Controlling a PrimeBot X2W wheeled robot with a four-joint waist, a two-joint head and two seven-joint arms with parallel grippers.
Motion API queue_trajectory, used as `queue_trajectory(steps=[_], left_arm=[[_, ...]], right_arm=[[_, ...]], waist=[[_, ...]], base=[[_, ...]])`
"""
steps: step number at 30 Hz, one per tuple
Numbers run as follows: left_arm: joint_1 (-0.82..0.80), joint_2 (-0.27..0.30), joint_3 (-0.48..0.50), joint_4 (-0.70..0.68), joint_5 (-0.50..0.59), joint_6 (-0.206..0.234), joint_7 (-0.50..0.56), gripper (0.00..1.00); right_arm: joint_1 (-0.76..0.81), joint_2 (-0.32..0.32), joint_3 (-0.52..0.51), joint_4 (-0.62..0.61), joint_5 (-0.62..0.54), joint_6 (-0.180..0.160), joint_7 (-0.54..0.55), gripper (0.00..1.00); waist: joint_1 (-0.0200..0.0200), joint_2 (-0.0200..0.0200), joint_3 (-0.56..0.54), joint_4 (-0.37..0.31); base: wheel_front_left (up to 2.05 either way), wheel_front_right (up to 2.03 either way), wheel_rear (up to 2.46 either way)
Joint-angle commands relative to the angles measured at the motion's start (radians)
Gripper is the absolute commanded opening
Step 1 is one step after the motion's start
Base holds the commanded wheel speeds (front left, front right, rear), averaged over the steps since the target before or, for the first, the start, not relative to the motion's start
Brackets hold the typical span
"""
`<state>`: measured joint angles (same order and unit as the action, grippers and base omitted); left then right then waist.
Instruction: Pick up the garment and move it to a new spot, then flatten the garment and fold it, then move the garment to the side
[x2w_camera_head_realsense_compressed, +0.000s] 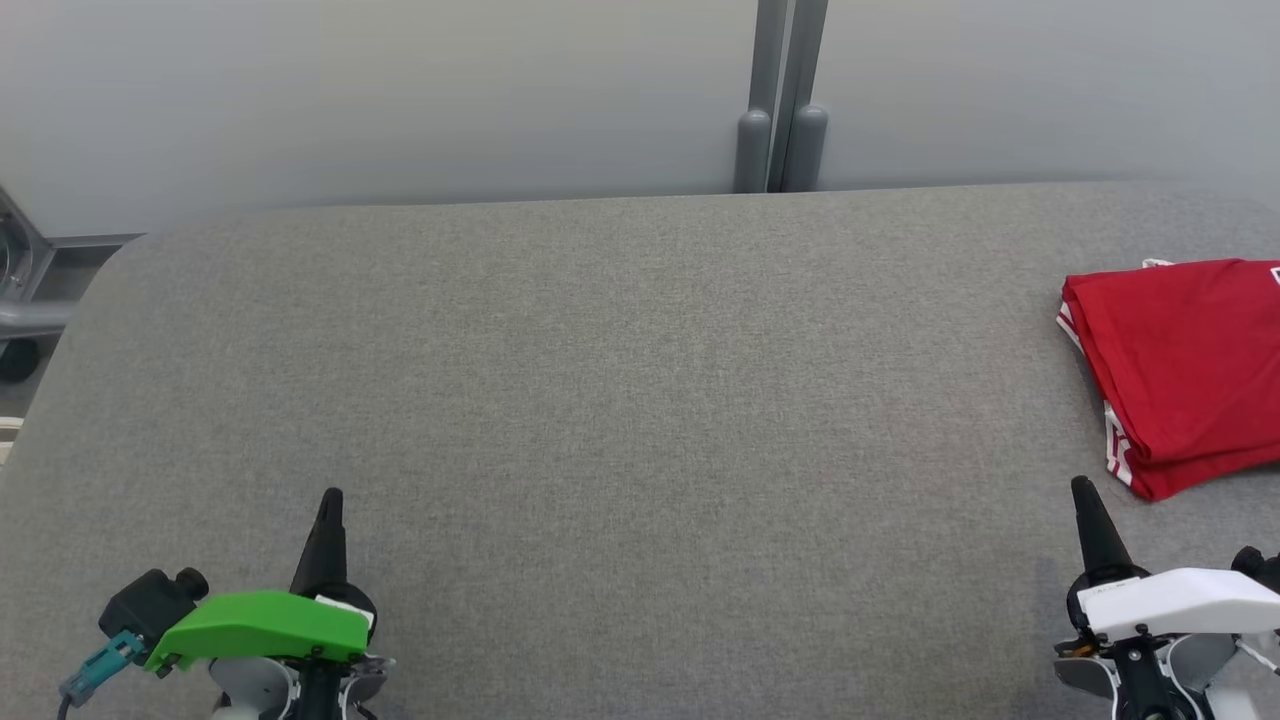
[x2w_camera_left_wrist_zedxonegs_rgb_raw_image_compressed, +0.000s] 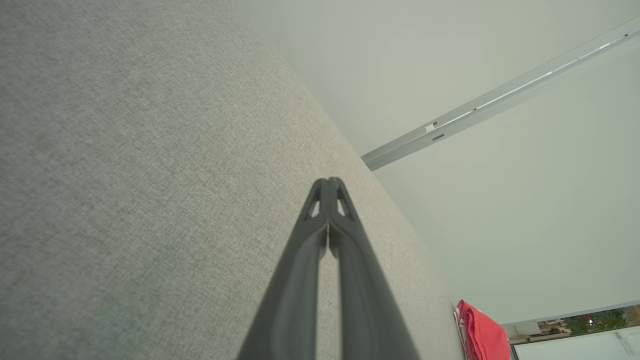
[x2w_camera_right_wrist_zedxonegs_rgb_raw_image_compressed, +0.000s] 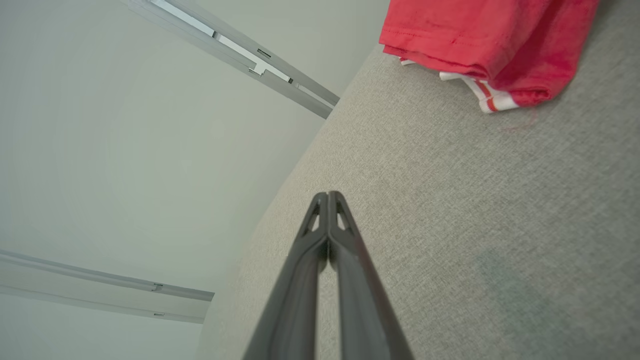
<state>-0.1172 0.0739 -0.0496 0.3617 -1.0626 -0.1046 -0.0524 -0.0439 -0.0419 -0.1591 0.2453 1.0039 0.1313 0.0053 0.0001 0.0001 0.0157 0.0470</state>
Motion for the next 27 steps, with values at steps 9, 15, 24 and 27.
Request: queue_trajectory(steps=[9, 15, 24, 27], left_arm=[[-0.042, -0.004, 0.008, -0.012, -0.111, -0.009, 0.026, 0.00], [-0.051, -0.007, 0.010, -0.012, -0.169, -0.011, 0.042, 0.00], [-0.064, -0.010, 0.013, -0.012, -0.249, -0.014, 0.061, 0.00], [-0.069, -0.011, 0.014, -0.012, -0.284, -0.016, 0.070, 0.00]], right_arm=[[0.007, -0.008, -0.019, -0.028, 0.121, 0.000, 0.026, 0.00], [0.009, -0.008, -0.027, -0.035, 0.183, 0.000, 0.039, 0.00], [0.010, -0.009, -0.039, -0.045, 0.271, 0.000, 0.057, 0.00], [0.012, -0.009, -0.044, -0.049, 0.308, 0.000, 0.065, 0.00]], waist=[[0.0000, -0.0001, -0.002, -0.007], [0.0000, -0.0001, -0.003, -0.011], [0.0000, -0.0001, -0.005, -0.017], [0.0000, -0.0001, -0.006, -0.020]], base=[[0.00, 0.00, 0.00], [0.00, 0.00, 0.00], [0.00, 0.00, 0.00], [0.00, 0.00, 0.00]])
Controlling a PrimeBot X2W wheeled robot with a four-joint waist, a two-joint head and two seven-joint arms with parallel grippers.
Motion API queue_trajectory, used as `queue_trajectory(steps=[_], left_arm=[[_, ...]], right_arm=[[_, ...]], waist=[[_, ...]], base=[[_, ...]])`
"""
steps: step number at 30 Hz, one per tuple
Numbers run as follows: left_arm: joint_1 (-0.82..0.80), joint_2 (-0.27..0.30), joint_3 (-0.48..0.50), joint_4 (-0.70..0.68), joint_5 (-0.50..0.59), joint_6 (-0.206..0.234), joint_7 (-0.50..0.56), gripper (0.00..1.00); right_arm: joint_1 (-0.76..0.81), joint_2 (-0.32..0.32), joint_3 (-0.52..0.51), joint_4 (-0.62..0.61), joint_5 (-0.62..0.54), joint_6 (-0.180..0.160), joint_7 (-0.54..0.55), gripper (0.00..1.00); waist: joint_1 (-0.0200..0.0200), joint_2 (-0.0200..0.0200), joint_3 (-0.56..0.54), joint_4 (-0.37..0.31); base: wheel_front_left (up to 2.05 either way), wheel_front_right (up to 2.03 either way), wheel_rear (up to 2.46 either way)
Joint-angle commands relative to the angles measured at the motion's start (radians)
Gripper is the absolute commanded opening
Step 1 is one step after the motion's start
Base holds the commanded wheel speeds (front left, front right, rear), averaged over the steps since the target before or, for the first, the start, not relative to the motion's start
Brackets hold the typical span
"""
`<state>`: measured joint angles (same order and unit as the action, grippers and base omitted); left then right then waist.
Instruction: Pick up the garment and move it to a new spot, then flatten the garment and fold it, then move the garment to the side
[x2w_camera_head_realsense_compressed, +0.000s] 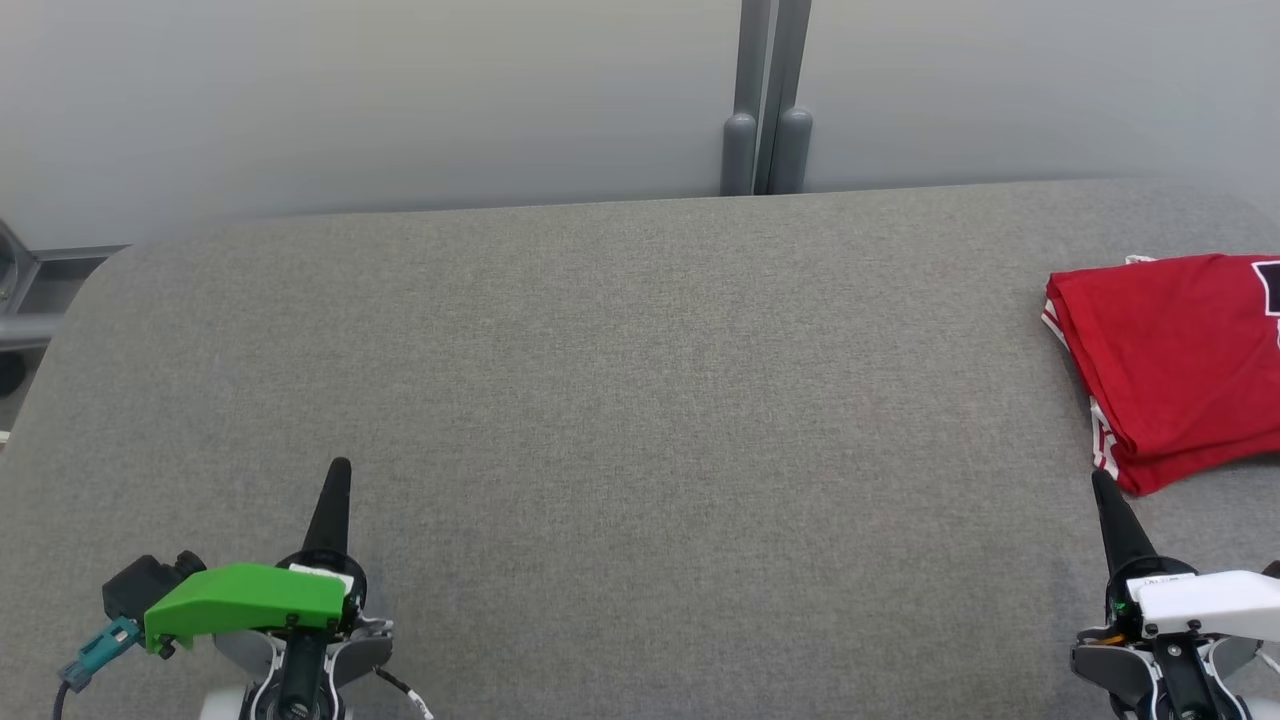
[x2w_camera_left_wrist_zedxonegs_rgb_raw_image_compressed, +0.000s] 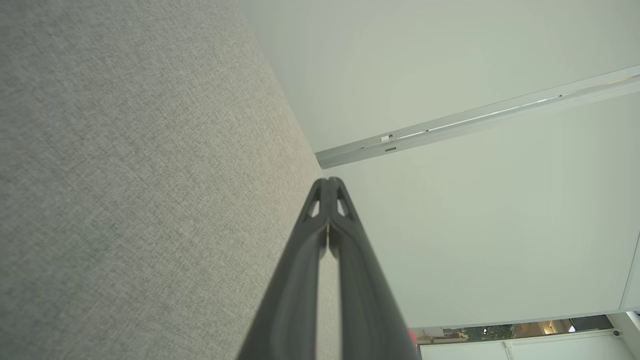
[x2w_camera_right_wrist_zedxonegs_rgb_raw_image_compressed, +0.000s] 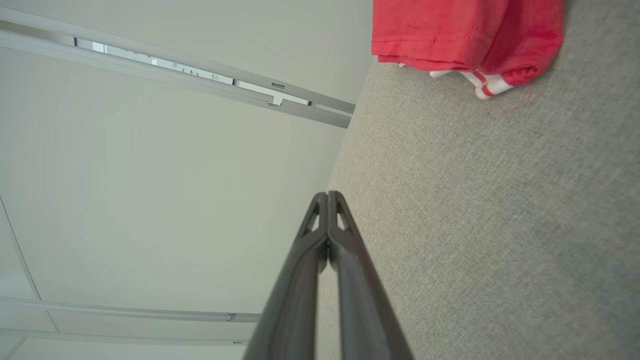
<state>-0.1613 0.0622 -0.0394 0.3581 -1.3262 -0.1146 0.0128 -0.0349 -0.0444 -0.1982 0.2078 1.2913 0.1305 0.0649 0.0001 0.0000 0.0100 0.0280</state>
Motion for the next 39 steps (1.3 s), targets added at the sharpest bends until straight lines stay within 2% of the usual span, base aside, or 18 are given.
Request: queue_trajectory(steps=[1, 39], left_arm=[[-0.026, 0.000, 0.004, -0.009, -0.030, -0.006, 0.006, 0.00], [-0.067, -0.012, 0.014, -0.008, -0.294, -0.018, 0.073, 0.00]], right_arm=[[0.003, -0.007, -0.006, -0.013, 0.030, 0.001, 0.007, 0.00], [0.014, -0.008, -0.045, -0.045, 0.316, 0.000, 0.068, 0.00]], waist=[[-0.0001, 0.0000, 0.000, -0.001], [-0.0001, 0.0000, -0.008, -0.027]], base=[[0.00, 0.00, 0.00], [0.00, 0.00, 0.00]])
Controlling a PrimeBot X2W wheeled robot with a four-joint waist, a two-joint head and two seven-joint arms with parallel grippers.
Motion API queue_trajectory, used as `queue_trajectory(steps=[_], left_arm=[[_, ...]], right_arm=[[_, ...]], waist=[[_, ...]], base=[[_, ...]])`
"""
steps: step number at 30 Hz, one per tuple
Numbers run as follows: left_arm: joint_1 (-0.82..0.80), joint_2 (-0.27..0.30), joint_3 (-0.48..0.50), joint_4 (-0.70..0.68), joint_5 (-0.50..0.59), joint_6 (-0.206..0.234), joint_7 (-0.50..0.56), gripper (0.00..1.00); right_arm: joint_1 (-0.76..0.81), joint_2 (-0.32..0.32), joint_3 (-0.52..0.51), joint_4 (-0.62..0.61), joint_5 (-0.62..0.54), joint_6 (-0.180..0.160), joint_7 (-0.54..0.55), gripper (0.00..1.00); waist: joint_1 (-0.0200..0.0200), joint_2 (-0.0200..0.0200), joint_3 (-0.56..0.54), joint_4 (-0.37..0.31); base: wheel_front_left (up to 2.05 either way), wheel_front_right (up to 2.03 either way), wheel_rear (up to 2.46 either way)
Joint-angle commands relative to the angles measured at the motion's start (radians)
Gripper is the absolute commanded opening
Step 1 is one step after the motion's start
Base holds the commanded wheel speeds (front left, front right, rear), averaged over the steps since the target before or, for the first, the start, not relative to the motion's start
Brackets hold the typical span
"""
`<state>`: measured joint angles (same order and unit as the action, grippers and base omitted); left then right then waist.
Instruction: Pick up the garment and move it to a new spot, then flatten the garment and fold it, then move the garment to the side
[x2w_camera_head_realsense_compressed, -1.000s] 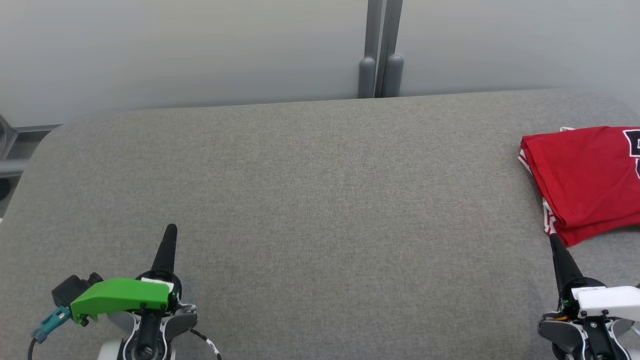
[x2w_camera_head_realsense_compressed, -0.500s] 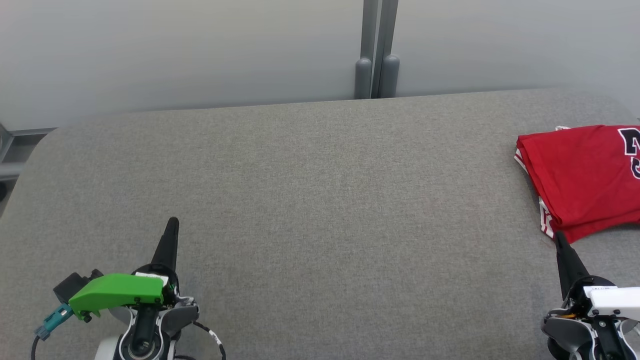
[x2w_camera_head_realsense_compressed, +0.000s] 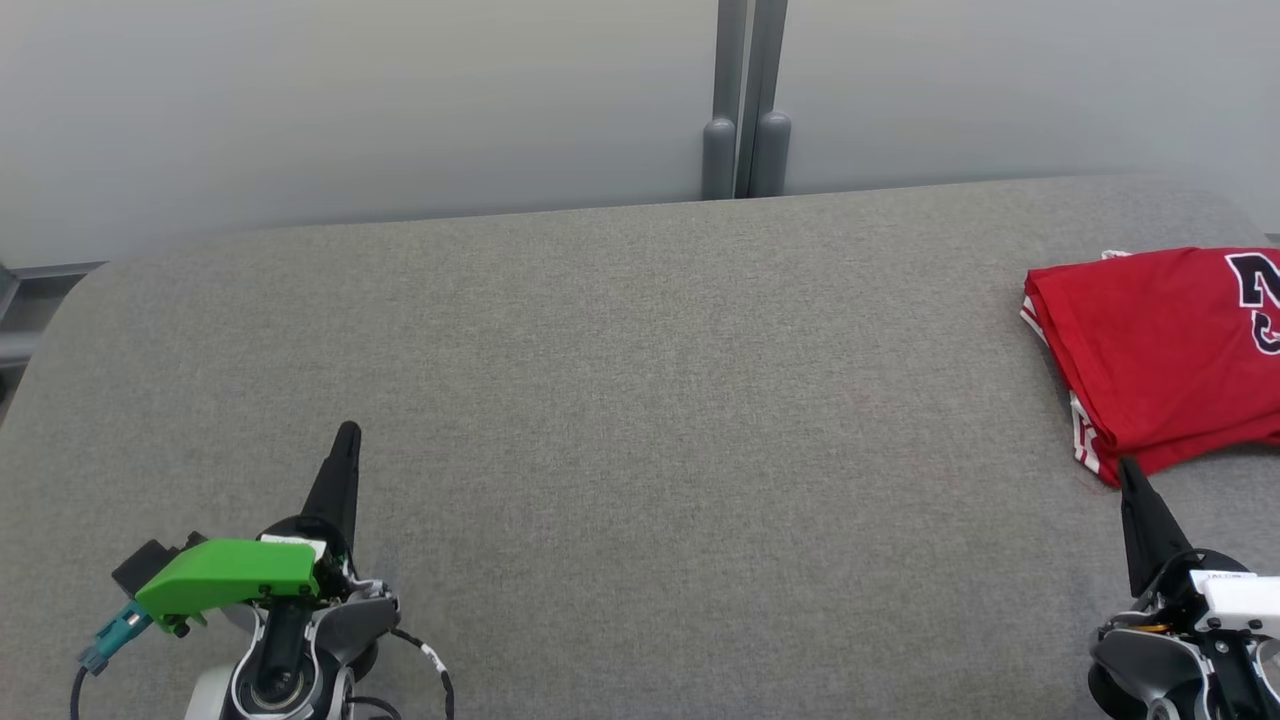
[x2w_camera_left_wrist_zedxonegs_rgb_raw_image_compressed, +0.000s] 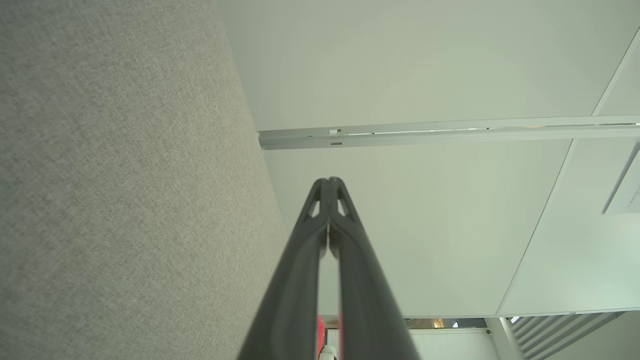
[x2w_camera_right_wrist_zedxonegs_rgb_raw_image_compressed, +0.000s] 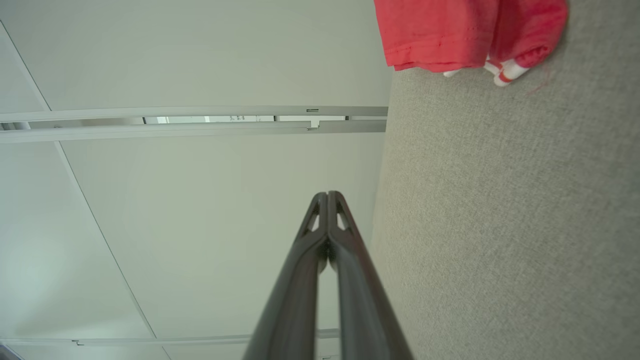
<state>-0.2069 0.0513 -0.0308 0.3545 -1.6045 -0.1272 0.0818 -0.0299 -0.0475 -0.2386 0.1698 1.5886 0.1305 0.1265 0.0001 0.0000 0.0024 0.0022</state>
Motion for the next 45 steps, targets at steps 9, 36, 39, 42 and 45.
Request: queue_trajectory(steps=[9, 36, 39, 42, 45], left_arm=[[-0.020, -0.001, 0.005, -0.004, -0.030, -0.007, 0.007, 0.00], [-0.020, -0.001, 0.005, -0.005, -0.030, -0.007, 0.007, 0.00], [-0.020, -0.001, 0.005, -0.005, -0.030, -0.007, 0.007, 0.00], [-0.020, -0.001, 0.005, -0.005, -0.030, -0.007, 0.007, 0.00], [-0.020, -0.001, 0.005, -0.005, -0.030, -0.007, 0.007, 0.00]], right_arm=[[0.009, -0.005, -0.006, -0.008, 0.031, 0.000, 0.009, 0.00], [0.008, -0.005, -0.006, -0.008, 0.031, 0.000, 0.009, 0.00], [0.008, -0.005, -0.006, -0.008, 0.031, 0.000, 0.009, 0.00], [0.008, -0.005, -0.006, -0.008, 0.031, 0.000, 0.009, 0.00], [0.008, -0.005, -0.006, -0.008, 0.031, 0.000, 0.009, 0.00]], waist=[[-0.0001, 0.0000, -0.001, -0.003], [-0.0001, 0.0000, -0.001, -0.003], [-0.0001, 0.0000, -0.001, -0.003], [-0.0001, 0.0000, -0.001, -0.003], [-0.0001, 0.0000, -0.001, -0.003]], base=[[0.00, 0.00, 0.00], [0.00, 0.00, 0.00], [0.00, 0.00, 0.00], [0.00, 0.00, 0.00], [0.00, 0.00, 0.00]])
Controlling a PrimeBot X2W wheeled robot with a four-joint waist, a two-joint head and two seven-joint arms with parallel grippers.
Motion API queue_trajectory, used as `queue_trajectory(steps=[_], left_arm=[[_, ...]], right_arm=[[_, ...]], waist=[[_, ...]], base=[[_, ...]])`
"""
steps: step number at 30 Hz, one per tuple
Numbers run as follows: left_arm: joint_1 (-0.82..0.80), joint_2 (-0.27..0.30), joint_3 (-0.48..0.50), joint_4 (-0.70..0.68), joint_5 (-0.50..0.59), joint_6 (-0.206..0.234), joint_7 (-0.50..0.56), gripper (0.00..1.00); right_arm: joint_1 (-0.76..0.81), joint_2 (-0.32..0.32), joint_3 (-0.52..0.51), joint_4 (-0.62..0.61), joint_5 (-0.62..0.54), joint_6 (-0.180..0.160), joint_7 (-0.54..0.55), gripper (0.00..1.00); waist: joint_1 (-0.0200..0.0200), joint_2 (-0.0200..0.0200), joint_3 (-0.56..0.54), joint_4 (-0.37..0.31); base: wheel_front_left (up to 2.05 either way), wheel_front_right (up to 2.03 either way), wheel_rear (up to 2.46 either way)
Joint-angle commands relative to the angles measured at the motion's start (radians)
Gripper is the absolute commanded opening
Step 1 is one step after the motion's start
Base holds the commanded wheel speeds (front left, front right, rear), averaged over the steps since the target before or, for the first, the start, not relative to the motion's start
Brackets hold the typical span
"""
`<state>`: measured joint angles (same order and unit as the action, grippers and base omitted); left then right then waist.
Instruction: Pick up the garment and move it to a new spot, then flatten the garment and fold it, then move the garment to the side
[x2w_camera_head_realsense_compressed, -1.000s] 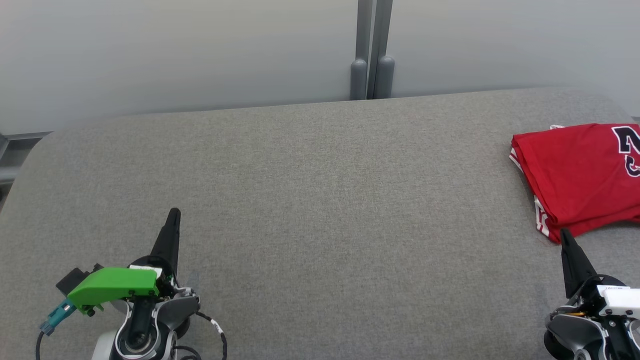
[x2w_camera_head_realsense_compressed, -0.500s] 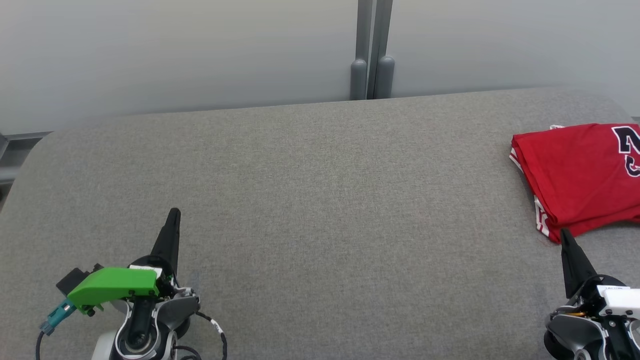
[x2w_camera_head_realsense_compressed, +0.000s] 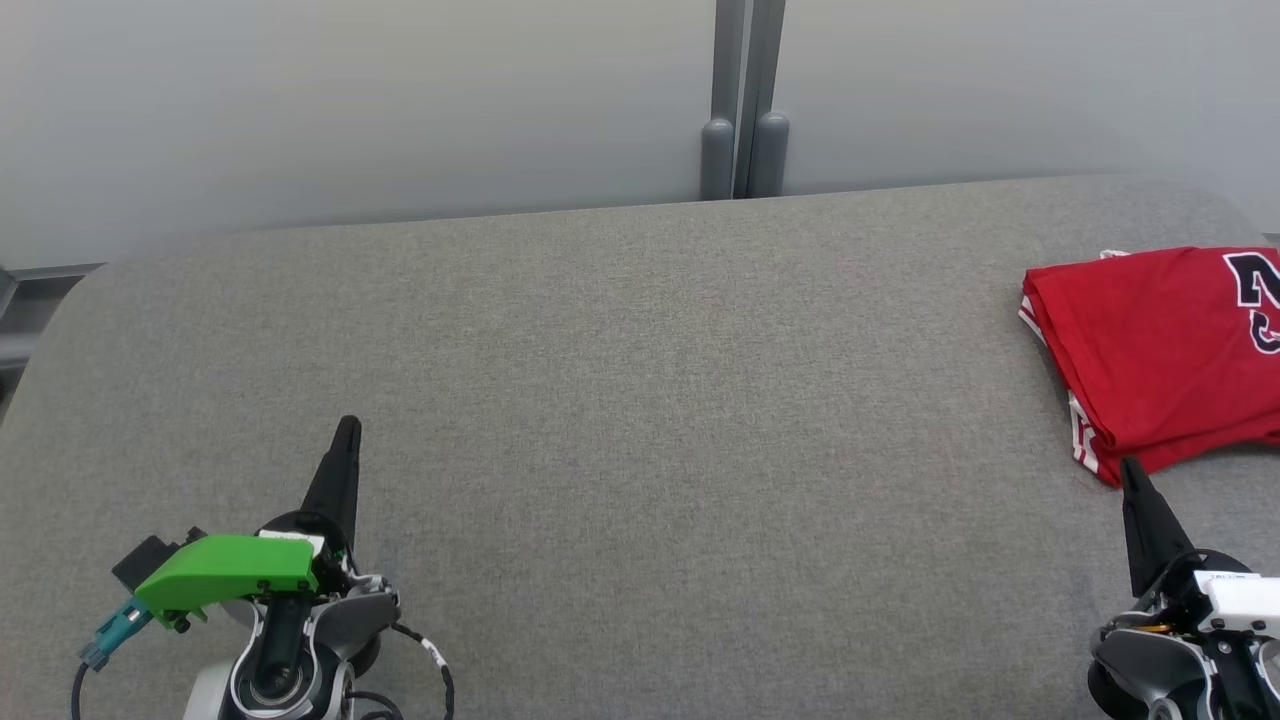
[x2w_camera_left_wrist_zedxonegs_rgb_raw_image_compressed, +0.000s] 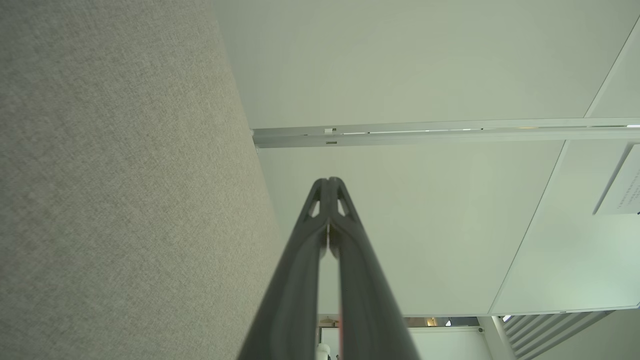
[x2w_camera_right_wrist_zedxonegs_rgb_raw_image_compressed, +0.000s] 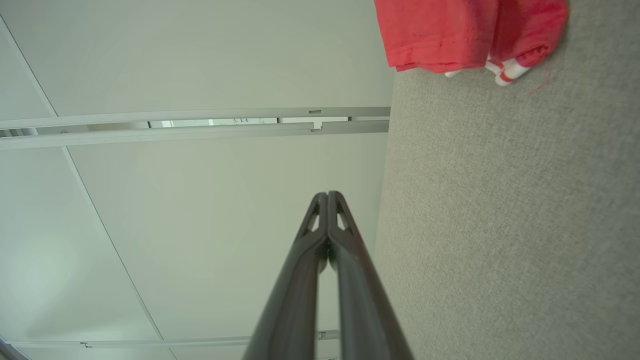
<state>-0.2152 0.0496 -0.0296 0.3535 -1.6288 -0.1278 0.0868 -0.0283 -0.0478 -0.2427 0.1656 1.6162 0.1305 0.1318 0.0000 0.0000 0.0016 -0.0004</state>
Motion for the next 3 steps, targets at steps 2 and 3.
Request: queue_trajectory(steps=[2, 3], left_arm=[[-0.011, 0.000, 0.004, -0.004, -0.006, -0.006, 0.002, 0.00], [-0.011, 0.000, 0.004, -0.004, -0.006, -0.006, 0.002, 0.00]], right_arm=[[0.007, -0.005, -0.002, -0.004, 0.003, 0.000, 0.004, 0.00], [0.007, -0.005, -0.002, -0.004, 0.003, 0.000, 0.004, 0.00]], waist=[[0.0000, 0.0000, 0.000, 0.000], [0.0000, 0.0000, 0.000, 0.000]], base=[[0.00, 0.00, 0.00], [0.00, 0.00, 0.00]])
